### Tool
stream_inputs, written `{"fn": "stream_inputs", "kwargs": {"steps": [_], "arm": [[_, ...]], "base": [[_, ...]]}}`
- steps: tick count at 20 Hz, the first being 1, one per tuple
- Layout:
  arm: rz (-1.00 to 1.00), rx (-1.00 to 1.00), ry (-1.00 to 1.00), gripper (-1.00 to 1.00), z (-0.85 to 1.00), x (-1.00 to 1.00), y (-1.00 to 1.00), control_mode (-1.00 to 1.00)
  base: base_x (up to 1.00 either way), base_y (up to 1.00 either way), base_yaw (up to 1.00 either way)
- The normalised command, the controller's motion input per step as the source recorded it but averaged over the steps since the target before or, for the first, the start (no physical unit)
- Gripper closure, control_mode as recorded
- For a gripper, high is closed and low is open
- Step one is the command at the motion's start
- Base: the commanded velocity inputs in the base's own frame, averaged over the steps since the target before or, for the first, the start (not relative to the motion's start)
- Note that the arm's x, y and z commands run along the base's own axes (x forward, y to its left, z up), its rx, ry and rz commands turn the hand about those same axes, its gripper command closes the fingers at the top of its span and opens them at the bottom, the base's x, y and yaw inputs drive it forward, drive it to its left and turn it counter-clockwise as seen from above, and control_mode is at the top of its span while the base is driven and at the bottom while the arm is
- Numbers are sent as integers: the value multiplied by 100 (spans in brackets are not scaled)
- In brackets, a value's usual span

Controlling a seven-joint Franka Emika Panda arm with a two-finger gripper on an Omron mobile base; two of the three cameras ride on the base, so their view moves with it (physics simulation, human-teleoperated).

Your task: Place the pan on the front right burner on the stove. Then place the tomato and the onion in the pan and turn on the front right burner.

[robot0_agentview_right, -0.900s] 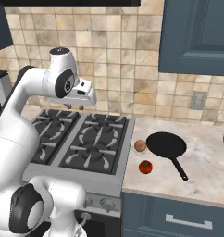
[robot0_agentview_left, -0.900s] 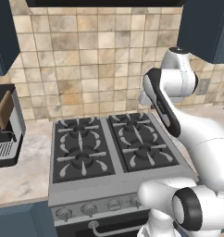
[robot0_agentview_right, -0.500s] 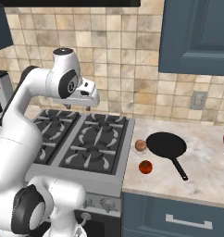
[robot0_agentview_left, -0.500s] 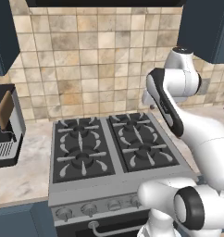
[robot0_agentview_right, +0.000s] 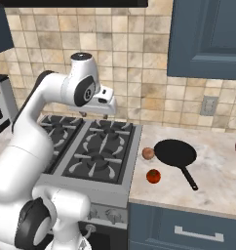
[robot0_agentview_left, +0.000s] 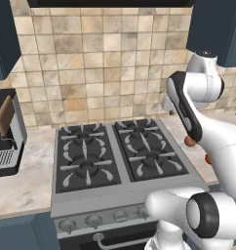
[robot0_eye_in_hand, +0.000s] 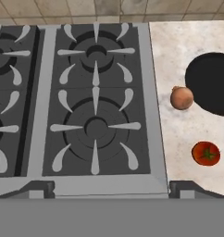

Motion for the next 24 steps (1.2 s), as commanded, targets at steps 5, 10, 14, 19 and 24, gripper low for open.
{"fn": "stream_inputs", "kwargs": {"steps": [5, 10, 14, 19, 24], "arm": [[-2, 0, 0, -100, -8, 0, -36, -100], [-1, 0, 0, -100, -13, -2, -13, -100], [0, 0, 0, -100, -13, -17, 0, -100], [0, -1, 0, -100, -23, -24, 0, -100], [0, 0, 0, -100, -11, -9, 0, -100]], "base": [[0, 0, 0], [0, 0, 0], [0, 0, 0], [0, 0, 0], [0, 0, 0]]}}
